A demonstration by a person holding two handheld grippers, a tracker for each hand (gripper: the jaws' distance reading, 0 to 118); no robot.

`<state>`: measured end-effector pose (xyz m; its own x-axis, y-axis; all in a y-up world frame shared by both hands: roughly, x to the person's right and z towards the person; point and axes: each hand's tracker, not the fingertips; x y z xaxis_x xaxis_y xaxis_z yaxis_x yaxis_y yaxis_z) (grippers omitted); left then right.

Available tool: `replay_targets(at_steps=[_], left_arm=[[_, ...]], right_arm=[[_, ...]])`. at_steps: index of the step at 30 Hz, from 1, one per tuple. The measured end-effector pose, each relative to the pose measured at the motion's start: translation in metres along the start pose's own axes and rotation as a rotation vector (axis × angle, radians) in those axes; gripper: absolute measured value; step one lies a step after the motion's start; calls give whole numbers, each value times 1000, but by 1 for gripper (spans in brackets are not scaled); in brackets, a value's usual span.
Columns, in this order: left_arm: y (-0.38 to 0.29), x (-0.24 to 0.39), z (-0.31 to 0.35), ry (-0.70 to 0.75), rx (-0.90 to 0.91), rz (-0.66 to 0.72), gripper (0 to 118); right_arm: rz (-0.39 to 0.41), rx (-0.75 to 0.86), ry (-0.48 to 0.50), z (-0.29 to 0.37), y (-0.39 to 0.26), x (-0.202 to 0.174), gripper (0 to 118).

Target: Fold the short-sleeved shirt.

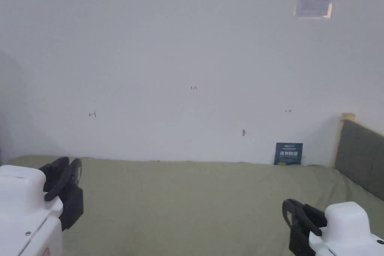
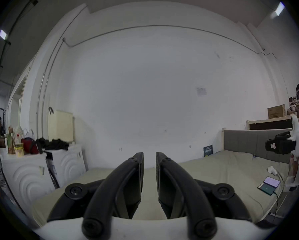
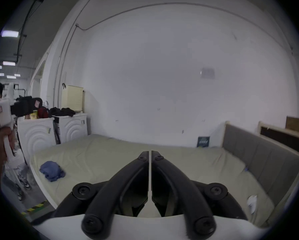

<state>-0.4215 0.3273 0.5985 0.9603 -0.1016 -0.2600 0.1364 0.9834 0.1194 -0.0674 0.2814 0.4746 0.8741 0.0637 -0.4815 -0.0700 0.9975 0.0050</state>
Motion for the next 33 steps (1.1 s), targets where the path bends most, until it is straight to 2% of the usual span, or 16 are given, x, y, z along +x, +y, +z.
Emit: replay_targets(at_steps=[3,5,7,8,11,17,19,21,22,23,24,26,28,30,32,33], left_arm=[[13,8,12,-13,36,15,15],[5,2,20,-35,46,77,15],[-2,-2,29,-63,56,122,15],[-3,-1,30,-44,49,117,15],[-6,-6,24,-28,36,9,15],[-10,-17,21,-45,23,54,15],[-13,-18,22,-44,21,40,25],[-15,-19,20,-46,14,39,74],[-16,-19,20,-47,6,42,87],[-17,-20,18,-58,-7,45,88],[-19,-20,18,-65,-9,48,91],[-20,-16,22,-53,0,45,114],[-21,-17,20,-54,-6,47,118],[-22,-15,21,-54,6,67,118],[-22,-16,21,-51,-5,66,118],[-21,-16,21,-59,-9,70,118]], right_arm=[[82,21,-71,11,11,0,4],[35,64,-109,19,14,2,4],[-60,96,-47,20,12,4,4],[-62,99,-41,17,12,3,5],[-3,112,-76,10,15,-8,8],[26,126,-58,9,14,-20,11],[29,118,-51,9,16,-22,15],[31,115,-56,9,16,-25,41],[30,119,-57,10,16,-25,61],[26,121,-56,10,17,-26,84],[22,118,-57,10,17,-26,92],[21,108,-53,10,17,-28,100],[36,115,-45,12,16,-31,102],[30,108,-28,12,18,-33,116],[-30,93,31,13,20,-32,118],[-87,76,17,12,22,-33,118]])
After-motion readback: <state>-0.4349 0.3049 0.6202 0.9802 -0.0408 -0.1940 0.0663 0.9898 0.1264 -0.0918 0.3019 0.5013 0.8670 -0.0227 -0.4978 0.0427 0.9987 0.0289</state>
